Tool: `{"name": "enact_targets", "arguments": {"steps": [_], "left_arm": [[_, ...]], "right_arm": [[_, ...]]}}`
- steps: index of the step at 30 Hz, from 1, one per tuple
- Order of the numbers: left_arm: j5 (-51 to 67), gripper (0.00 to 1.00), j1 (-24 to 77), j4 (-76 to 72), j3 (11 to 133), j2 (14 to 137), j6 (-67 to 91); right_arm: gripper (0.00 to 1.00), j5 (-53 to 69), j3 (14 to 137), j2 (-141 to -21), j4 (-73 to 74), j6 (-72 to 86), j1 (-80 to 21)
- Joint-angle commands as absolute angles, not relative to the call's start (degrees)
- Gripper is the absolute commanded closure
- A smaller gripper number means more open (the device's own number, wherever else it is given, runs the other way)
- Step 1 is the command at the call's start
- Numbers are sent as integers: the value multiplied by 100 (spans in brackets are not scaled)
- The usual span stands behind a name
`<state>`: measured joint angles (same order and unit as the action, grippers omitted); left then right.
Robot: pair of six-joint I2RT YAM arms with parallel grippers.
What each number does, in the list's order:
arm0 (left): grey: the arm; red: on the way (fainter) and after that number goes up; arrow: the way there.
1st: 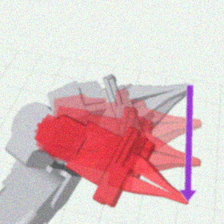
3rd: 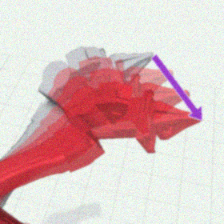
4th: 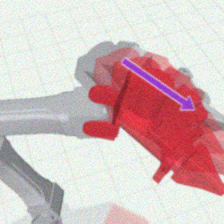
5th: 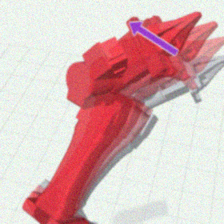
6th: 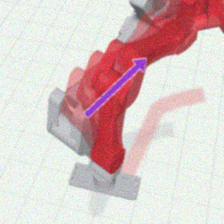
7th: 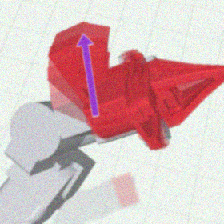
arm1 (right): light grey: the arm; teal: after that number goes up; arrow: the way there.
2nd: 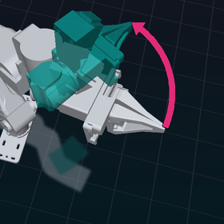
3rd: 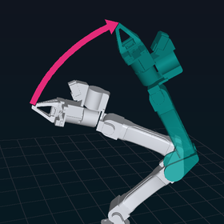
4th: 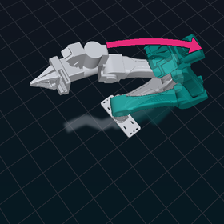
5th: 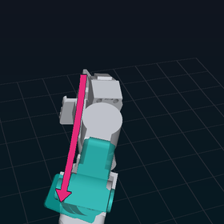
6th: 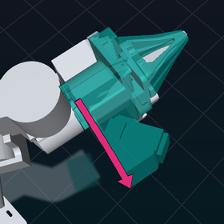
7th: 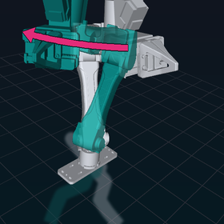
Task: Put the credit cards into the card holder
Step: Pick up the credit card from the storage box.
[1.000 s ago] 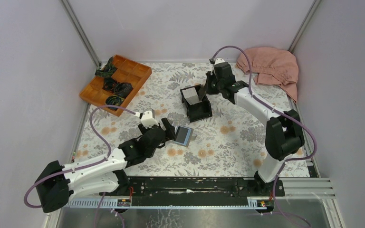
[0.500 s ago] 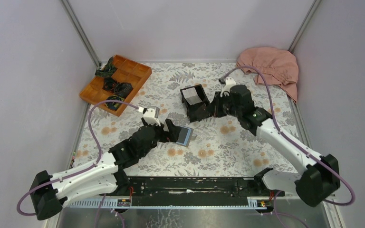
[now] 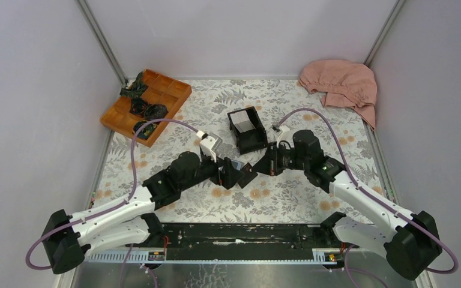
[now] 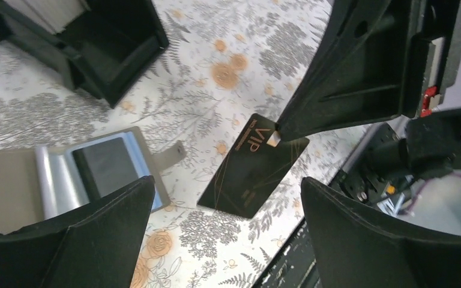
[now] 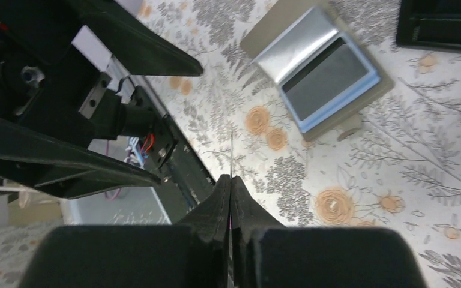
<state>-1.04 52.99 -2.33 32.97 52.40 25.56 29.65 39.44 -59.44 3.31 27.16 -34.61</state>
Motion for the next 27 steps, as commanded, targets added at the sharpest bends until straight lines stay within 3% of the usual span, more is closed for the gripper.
{"name": "enact_targets", "arguments": {"steps": [1, 7, 15, 27], "left_arm": [[1122, 2, 5209, -486, 3576, 5407, 2239], [1758, 7, 5096, -511, 3580, 5582, 2167], [2290, 42, 4913, -790, 3432, 5581, 2264], [2974, 78, 4674, -1182, 3256, 5685, 2559]], "right_arm": [[100, 3748, 3823, -5776, -334, 3091, -3554], [100, 4138, 3738, -5821, -654, 3311, -3577], [100, 4335, 3798, -5985, -743, 3335, -3581], [100, 4388, 3869, -6168, -808, 3265, -3494]]}}
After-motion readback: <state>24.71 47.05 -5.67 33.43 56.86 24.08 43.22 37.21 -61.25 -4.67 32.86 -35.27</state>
